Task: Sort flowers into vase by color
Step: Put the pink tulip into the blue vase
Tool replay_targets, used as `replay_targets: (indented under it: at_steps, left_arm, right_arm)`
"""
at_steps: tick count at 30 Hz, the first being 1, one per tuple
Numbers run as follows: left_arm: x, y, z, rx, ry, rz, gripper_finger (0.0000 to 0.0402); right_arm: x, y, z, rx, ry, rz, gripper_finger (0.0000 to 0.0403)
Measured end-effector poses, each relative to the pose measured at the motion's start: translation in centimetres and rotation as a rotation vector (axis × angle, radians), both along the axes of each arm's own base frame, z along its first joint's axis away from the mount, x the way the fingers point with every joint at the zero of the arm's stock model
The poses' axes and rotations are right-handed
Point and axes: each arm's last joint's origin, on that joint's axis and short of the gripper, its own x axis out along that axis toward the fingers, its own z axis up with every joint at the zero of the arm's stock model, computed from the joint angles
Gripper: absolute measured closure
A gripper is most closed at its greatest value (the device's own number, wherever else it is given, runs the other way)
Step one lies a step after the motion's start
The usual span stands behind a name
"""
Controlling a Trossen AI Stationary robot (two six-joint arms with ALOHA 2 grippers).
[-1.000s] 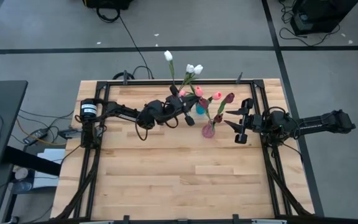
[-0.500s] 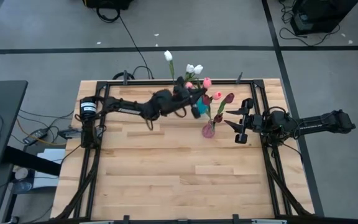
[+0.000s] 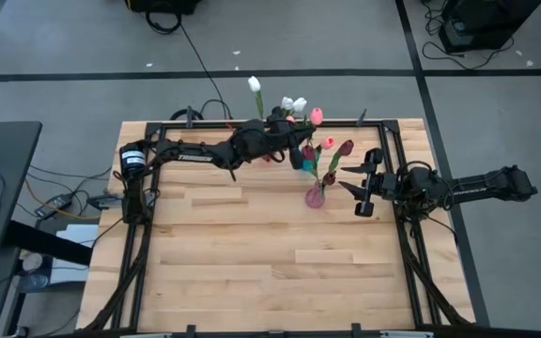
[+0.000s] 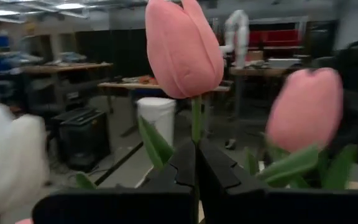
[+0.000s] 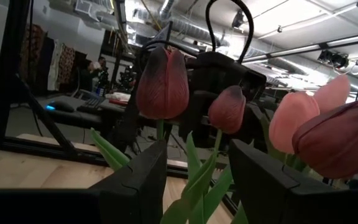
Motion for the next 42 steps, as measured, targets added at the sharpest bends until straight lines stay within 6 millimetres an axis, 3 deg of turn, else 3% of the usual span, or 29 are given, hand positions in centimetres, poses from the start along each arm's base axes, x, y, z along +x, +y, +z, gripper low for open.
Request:
replay_targets:
  at_steps: [6,13,22,37,42]
  left_arm:
    - [0.0,0.0,0.3,0.053,-0.013,-0.116,0.0394]
    - [-0.1,1.3,0.4,0.018,0.053,-0.189,0.0396]
    - [0.1,1.7,0.2,0.041,0.169,-0.191,0.0394]
    - [0.7,1.6,-1.1,0.027,0.178,-0.231,0.0391]
    - [0.8,1.5,-1.0,0.027,0.164,-0.233,0.0365]
  right_arm:
    - [0.1,0.0,0.0,0.0,-0.002,0.0,0.0218]
    - [0.4,0.0,-0.1,-0.002,0.002,0.0,0.0218]
    - [0.6,0.0,-0.1,-0.009,0.002,-0.003,0.0218]
    - [0.7,0.0,-0.2,-0.004,0.003,-0.001,0.0218]
    - [0.8,0.0,-0.2,-0.004,0.003,-0.001,0.0218]
